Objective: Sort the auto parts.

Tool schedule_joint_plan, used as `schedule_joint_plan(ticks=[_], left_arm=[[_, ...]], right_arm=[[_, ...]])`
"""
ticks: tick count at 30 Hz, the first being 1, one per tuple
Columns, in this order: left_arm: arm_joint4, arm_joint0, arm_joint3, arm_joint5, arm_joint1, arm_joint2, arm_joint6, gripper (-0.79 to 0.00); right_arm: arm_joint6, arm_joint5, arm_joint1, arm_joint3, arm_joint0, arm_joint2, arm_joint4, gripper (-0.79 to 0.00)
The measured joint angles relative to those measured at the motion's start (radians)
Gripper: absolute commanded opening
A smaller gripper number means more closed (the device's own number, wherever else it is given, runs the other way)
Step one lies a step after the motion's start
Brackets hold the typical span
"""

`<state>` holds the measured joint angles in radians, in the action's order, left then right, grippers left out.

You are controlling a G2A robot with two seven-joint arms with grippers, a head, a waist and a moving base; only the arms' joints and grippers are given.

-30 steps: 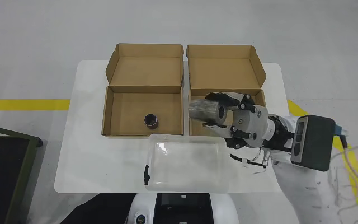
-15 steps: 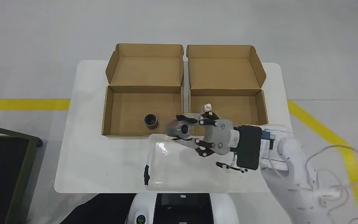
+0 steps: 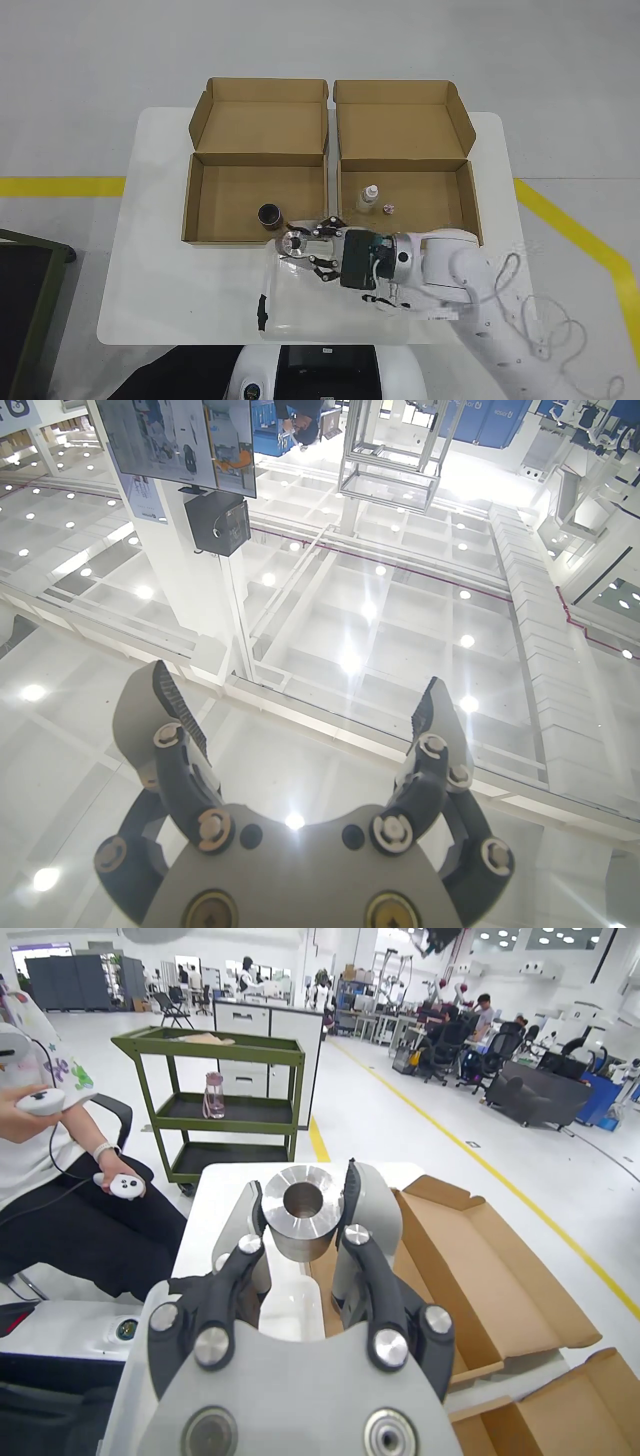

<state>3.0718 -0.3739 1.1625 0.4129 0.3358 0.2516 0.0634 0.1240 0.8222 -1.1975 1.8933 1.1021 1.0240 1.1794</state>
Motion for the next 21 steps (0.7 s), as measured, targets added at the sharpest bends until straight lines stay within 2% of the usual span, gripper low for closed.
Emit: schedule_joint_plan(ticks=[21], left_arm=[[0.0, 0.0, 0.0, 0.0, 0.0, 0.0, 0.0, 0.0]], right_arm=[[0.179, -0.211, -0.056, -0.251, -0.2, -0.163, 0.089, -0.785]])
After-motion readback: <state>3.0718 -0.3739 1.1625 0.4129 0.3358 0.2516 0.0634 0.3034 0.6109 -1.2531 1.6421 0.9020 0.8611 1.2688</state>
